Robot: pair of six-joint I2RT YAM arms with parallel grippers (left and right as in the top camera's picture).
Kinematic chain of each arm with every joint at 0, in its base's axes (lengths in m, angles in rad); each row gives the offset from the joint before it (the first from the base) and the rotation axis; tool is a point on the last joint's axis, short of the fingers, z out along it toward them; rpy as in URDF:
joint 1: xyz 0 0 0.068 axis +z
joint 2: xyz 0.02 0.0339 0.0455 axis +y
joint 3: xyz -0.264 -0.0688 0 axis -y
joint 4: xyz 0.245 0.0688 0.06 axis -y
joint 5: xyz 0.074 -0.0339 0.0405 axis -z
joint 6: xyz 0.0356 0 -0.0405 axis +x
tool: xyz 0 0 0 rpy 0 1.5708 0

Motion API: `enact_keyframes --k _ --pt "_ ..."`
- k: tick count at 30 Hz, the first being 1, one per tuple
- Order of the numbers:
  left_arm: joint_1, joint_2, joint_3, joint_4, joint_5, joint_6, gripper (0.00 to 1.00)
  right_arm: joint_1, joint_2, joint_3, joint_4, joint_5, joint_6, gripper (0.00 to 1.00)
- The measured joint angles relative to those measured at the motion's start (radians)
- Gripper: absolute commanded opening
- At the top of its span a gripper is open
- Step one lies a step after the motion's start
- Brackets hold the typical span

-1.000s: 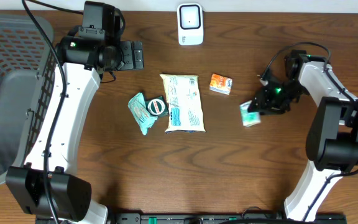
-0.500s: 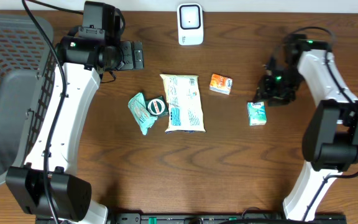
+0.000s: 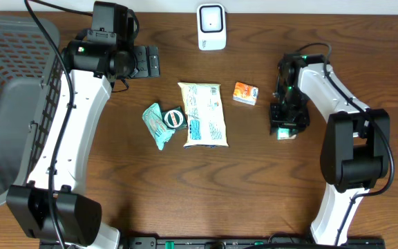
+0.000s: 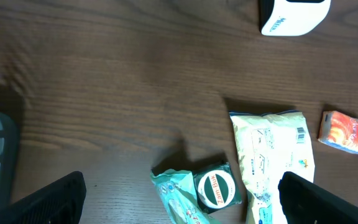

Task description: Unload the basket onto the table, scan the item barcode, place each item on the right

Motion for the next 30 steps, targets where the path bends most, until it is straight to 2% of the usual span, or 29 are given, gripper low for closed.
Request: enact_keyframes --k 16,19,24,30 --pt "0.000 0.000 0.000 0.000 0.000 0.000 0.98 -0.020 0.000 -0.001 0.110 0.213 0.019 0.56" --pt "0.000 0.000 0.000 0.000 0.000 0.000 0.98 -0.021 0.000 -0.001 0.134 0.233 0.019 0.54" --pt "0.000 0.000 0.000 0.000 0.000 0.000 0.98 -0.026 0.000 0.000 0.158 0.224 -0.013 0.54" --pt "0.000 0.000 0.000 0.000 0.000 0.000 0.97 -0.051 0.000 0.027 0.122 0.099 -0.044 0.53"
